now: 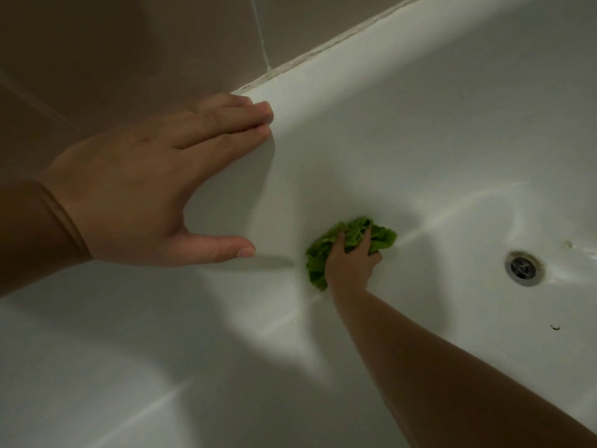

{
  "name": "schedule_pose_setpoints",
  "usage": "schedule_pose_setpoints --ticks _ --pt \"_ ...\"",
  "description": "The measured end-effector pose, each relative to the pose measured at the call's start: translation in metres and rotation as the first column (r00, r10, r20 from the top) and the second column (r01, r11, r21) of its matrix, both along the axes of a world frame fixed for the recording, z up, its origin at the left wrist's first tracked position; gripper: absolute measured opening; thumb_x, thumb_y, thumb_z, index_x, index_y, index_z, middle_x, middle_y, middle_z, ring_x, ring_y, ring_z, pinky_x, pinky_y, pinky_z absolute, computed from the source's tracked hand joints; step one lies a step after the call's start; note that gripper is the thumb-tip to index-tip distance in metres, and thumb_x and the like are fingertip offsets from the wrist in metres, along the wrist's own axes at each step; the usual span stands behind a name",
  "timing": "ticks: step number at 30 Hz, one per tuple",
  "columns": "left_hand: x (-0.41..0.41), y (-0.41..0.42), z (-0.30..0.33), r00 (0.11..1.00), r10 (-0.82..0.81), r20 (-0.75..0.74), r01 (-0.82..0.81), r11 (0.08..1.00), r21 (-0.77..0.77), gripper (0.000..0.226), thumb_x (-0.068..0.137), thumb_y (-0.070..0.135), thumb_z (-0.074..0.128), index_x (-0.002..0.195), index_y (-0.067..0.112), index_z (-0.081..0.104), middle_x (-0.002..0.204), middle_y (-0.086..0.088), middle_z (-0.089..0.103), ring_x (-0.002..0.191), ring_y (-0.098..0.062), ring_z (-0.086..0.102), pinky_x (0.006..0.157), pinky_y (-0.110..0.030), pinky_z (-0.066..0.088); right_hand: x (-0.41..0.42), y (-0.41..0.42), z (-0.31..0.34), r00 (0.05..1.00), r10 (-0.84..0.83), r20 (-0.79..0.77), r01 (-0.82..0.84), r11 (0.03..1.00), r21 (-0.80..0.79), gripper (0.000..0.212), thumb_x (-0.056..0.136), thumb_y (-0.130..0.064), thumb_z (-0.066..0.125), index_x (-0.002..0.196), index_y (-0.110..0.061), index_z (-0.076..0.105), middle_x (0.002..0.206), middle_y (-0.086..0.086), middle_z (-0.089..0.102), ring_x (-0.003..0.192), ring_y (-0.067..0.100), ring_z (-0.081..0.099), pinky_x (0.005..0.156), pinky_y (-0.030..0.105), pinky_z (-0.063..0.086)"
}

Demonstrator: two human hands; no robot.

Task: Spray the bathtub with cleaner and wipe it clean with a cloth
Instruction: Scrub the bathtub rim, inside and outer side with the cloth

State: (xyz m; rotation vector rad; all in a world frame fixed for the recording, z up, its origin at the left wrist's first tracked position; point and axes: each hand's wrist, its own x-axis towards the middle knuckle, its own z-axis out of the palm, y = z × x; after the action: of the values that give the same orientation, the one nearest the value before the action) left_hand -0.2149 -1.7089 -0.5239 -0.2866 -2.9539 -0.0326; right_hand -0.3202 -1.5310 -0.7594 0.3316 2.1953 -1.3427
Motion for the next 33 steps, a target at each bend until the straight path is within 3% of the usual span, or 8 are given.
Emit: schedule_pose_setpoints --ticks 4,9,13,17,20,23,26,33 --pt "-0.004 0.001 0.0 1.0 -0.011 0.014 0.011 1.0 0.018 0.105 0.081 0.07 0.07 0.149 -0.005 0.045 0.158 -0.019 0.041 0.149 -0.034 0.038 0.115 -0.058 0.04 0.019 -0.006 0.013 0.991 0.037 0.13 -0.017 0.988 -0.153 0.074 0.104 -0.044 0.053 0.165 -0.028 0.014 0.16 0.019 0.016 0.139 0.038 0.041 0.115 0.038 0.033" --pt "-0.008 0.003 0.001 0.999 -0.016 0.029 0.015 0.999 0.031 0.104 0.083 0.071 0.067 0.15 -0.003 0.043 0.16 -0.017 0.04 0.149 -0.033 0.037 0.115 -0.058 0.04 -0.023 -0.003 0.043 0.99 -0.05 -0.133 0.02 0.975 -0.221 0.072 0.101 -0.039 0.061 0.162 -0.03 0.025 0.155 0.011 0.026 0.137 0.029 0.043 0.108 0.027 0.03" --pt "-0.014 0.006 0.004 0.999 -0.021 0.04 0.019 0.999 0.039 0.103 0.084 0.072 0.066 0.15 -0.004 0.043 0.159 -0.017 0.04 0.149 -0.034 0.038 0.114 -0.058 0.041 -0.044 0.003 0.049 0.997 -0.036 -0.071 0.024 0.988 -0.155 0.074 0.101 -0.049 0.056 0.163 -0.032 0.021 0.154 0.013 0.027 0.136 0.036 0.045 0.114 0.036 0.035" --pt "-0.019 0.009 0.006 0.999 -0.006 0.042 0.005 0.999 0.032 0.105 0.083 0.074 0.065 0.151 -0.003 0.042 0.16 -0.017 0.04 0.149 -0.032 0.038 0.115 -0.053 0.041 -0.022 0.008 0.084 0.983 0.136 -0.124 -0.164 0.954 -0.251 0.099 0.087 -0.052 0.074 0.164 -0.036 0.014 0.146 0.006 0.03 0.132 0.023 0.045 0.108 0.026 0.034" --pt "-0.024 0.011 0.008 0.998 -0.005 0.057 0.003 0.999 0.034 0.106 0.082 0.074 0.065 0.15 -0.004 0.043 0.16 -0.017 0.04 0.148 -0.033 0.039 0.114 -0.055 0.042 -0.027 0.005 0.126 0.96 0.132 -0.246 -0.208 0.926 -0.315 0.113 0.075 -0.049 0.087 0.162 -0.044 0.014 0.139 -0.001 0.03 0.128 0.017 0.046 0.114 0.033 0.042" --pt "-0.027 0.012 0.008 0.998 -0.007 0.067 0.005 1.0 0.029 0.106 0.082 0.074 0.065 0.151 -0.003 0.042 0.161 -0.017 0.039 0.149 -0.033 0.038 0.114 -0.056 0.041 -0.062 0.005 0.155 0.908 0.013 -0.42 -0.163 0.932 -0.324 0.109 0.076 -0.051 0.087 0.162 -0.039 0.022 0.138 0.002 0.034 0.128 0.021 0.049 0.114 0.042 0.044" --pt "-0.031 0.014 0.007 0.998 0.007 0.07 -0.009 1.0 0.026 0.108 0.082 0.075 0.066 0.152 -0.002 0.041 0.162 -0.015 0.038 0.15 -0.032 0.037 0.113 -0.057 0.042 -0.09 0.009 0.153 0.913 -0.043 -0.406 -0.1 0.941 -0.324 0.098 0.081 -0.055 0.08 0.161 -0.039 0.025 0.138 0.004 0.036 0.129 0.023 0.05 0.114 0.041 0.043" --pt "-0.05 0.021 0.008 0.999 0.011 0.045 -0.011 1.0 0.015 0.106 0.081 0.075 0.065 0.152 -0.001 0.042 0.16 -0.016 0.04 0.148 -0.032 0.04 0.113 -0.054 0.043 -0.04 0.005 0.155 0.909 0.108 -0.402 -0.249 0.915 -0.319 0.094 0.087 -0.048 0.077 0.162 -0.036 0.021 0.145 0.004 0.029 0.137 0.022 0.037 0.12 0.029 0.031"
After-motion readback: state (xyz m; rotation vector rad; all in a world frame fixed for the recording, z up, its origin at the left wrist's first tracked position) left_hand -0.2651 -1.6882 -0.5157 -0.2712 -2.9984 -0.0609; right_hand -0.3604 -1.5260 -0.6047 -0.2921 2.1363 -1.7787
